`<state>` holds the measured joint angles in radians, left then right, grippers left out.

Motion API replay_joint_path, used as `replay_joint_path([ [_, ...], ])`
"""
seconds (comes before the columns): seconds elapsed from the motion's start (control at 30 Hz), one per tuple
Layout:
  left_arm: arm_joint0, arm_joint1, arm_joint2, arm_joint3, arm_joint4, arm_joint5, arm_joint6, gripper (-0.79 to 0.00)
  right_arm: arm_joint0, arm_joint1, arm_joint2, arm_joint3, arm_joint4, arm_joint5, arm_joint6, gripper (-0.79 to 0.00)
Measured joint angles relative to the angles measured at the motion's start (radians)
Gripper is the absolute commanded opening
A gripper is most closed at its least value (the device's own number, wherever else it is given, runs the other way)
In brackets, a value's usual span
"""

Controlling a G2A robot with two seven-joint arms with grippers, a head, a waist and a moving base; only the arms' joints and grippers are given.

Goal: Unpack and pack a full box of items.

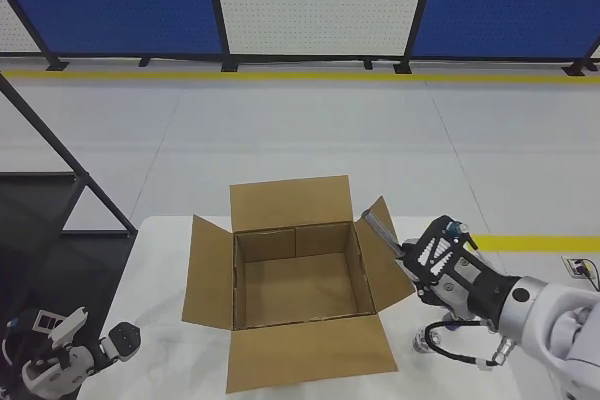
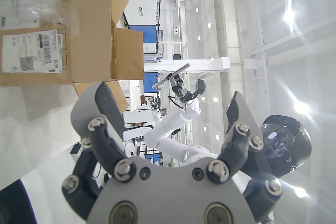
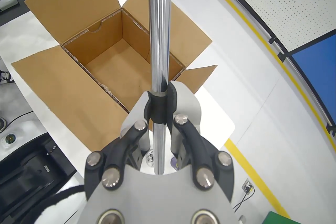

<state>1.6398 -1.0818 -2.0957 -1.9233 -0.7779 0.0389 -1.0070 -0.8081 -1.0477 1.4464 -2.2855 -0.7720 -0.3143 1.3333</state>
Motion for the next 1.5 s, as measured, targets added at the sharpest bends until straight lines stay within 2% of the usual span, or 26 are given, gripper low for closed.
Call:
replay_joint_path([
  [0.23, 0.0, 0.0, 0.0, 0.0, 0.0, 0.0, 0.0, 0.0, -0.005, 0.0, -0.01, 0.004, -0.005, -0.01, -0.018, -0.785],
  [0.33, 0.0, 0.0, 0.0, 0.0, 0.0, 0.0, 0.0, 0.0, 0.033, -0.003, -0.083, 0.05, -0.002, -0.028, -0.053, -0.785],
  [0.5, 0.0, 0.0, 0.0, 0.0, 0.0, 0.0, 0.0, 0.0, 0.237, -0.032, -0.292, 0.23, 0.061, -0.006, -0.066, -0.785],
  [0.67, 0.0, 0.0, 0.0, 0.0, 0.0, 0.0, 0.0, 0.0, 0.438, -0.084, -0.509, 0.427, 0.093, 0.084, -0.098, -0.785],
  [0.87, 0.0, 0.0, 0.0, 0.0, 0.0, 0.0, 0.0, 0.0, 0.585, -0.148, -0.699, 0.607, 0.092, 0.175, -0.125, -0.785],
  [1.07, 0.0, 0.0, 0.0, 0.0, 0.0, 0.0, 0.0, 0.0, 0.644, -0.204, -0.84, 0.732, 0.048, 0.248, -0.138, -0.785],
  [1.23, 0.0, 0.0, 0.0, 0.0, 0.0, 0.0, 0.0, 0.0, 0.661, -0.246, -0.911, 0.833, 0.056, 0.282, -0.152, -0.785],
  [1.5, 0.0, 0.0, 0.0, 0.0, 0.0, 0.0, 0.0, 0.0, 0.664, -0.25, -0.917, 0.846, 0.058, 0.282, -0.151, -0.785],
])
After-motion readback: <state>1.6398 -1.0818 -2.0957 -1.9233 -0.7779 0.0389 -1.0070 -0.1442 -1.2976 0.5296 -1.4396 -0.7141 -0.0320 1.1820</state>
